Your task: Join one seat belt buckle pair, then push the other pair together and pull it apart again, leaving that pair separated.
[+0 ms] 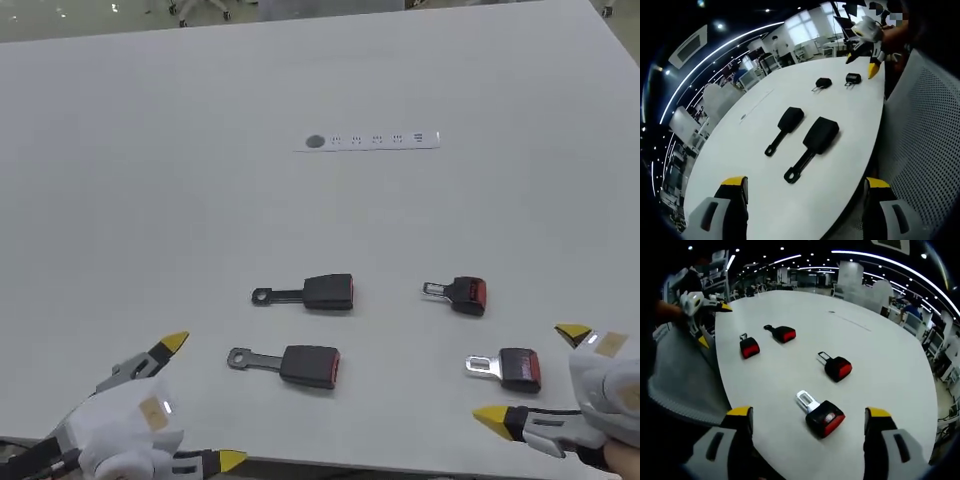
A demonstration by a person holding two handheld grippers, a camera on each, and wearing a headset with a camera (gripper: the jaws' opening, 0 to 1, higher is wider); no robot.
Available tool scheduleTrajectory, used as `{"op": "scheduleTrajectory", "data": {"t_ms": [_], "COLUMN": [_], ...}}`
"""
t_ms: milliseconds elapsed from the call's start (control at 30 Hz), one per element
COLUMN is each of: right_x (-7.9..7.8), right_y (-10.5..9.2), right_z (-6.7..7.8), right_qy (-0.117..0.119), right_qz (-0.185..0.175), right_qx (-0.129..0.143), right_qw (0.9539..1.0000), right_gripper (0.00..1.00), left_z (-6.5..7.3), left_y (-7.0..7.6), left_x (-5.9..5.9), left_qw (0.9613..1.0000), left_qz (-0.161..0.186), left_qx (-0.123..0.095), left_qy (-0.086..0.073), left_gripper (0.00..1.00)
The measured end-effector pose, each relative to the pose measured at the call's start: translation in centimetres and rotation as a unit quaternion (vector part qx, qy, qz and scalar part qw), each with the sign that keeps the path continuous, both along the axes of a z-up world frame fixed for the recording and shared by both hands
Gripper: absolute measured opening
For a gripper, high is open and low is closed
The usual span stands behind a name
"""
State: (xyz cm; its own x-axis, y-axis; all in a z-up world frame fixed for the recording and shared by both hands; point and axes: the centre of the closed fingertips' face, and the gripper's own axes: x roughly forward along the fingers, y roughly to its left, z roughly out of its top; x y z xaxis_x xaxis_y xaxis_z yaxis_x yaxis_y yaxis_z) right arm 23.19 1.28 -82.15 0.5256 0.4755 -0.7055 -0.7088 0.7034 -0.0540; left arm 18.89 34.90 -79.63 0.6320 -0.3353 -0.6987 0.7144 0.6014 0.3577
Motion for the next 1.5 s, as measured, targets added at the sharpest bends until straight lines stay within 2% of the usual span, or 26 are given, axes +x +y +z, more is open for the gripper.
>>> {"op": "scheduleTrajectory", "data": {"t_ms": [267, 367, 467, 767, 1000, 1133, 1233, 1267, 1300, 1367, 1500], "right_x": [-0.5, -0.3, 0.0, 0.6, 0.7, 0.8, 0.9, 0.9, 0.9, 0.9, 0.8], "right_y": [-0.3, -0.5, -0.4, -0.3, -0.3, -0.5, -0.7, -1.1, -1.2, -1.1, -1.3], "right_z": [-0.1, 0.3, 0.8, 0.8, 0.9, 1.1, 1.2, 1.2, 1.2, 1.3, 1.5], "right_qy": [0.001, -0.008, -0.018, -0.019, -0.019, -0.020, -0.021, -0.023, -0.021, -0.018, -0.016], "right_qz": [-0.009, -0.010, -0.016, -0.017, -0.017, -0.009, -0.004, 0.001, 0.002, 0.007, 0.007], "right_qx": [0.003, 0.004, 0.016, 0.014, 0.016, 0.007, 0.002, -0.013, -0.017, -0.009, -0.003], "right_qw": [1.0000, 0.9999, 0.9996, 0.9996, 0.9996, 0.9997, 0.9998, 0.9997, 0.9996, 0.9998, 0.9998], "right_gripper": [0.93, 0.93, 0.94, 1.00, 1.00, 0.94, 0.92, 0.92, 0.91, 0.86, 0.84], "left_z": [-0.1, -0.2, 0.0, 0.2, 0.3, 0.7, 1.1, 1.3, 1.3, 1.5, 1.5], "left_y": [0.0, 0.0, 0.2, 0.4, 0.4, 0.5, 0.9, 1.2, 1.4, 1.7, 1.9], "left_x": [-0.1, -0.2, 0.0, 0.2, 0.2, 0.4, 0.7, 0.9, 1.0, 1.2, 1.3], "left_qw": [1.0000, 1.0000, 1.0000, 0.9998, 0.9997, 0.9992, 0.9991, 0.9991, 0.9989, 0.9987, 0.9988], "left_qz": [0.001, 0.000, 0.006, 0.015, 0.019, 0.025, 0.031, 0.033, 0.037, 0.042, 0.044], "left_qx": [0.001, 0.002, -0.002, -0.007, -0.014, -0.027, -0.029, -0.027, -0.026, -0.027, -0.021], "left_qy": [0.006, 0.008, 0.007, 0.006, 0.011, 0.015, 0.009, 0.008, 0.009, 0.008, 0.009], "left_gripper": [0.97, 0.97, 0.97, 0.96, 0.97, 0.97, 0.96, 0.95, 0.93, 0.92, 0.91]}}
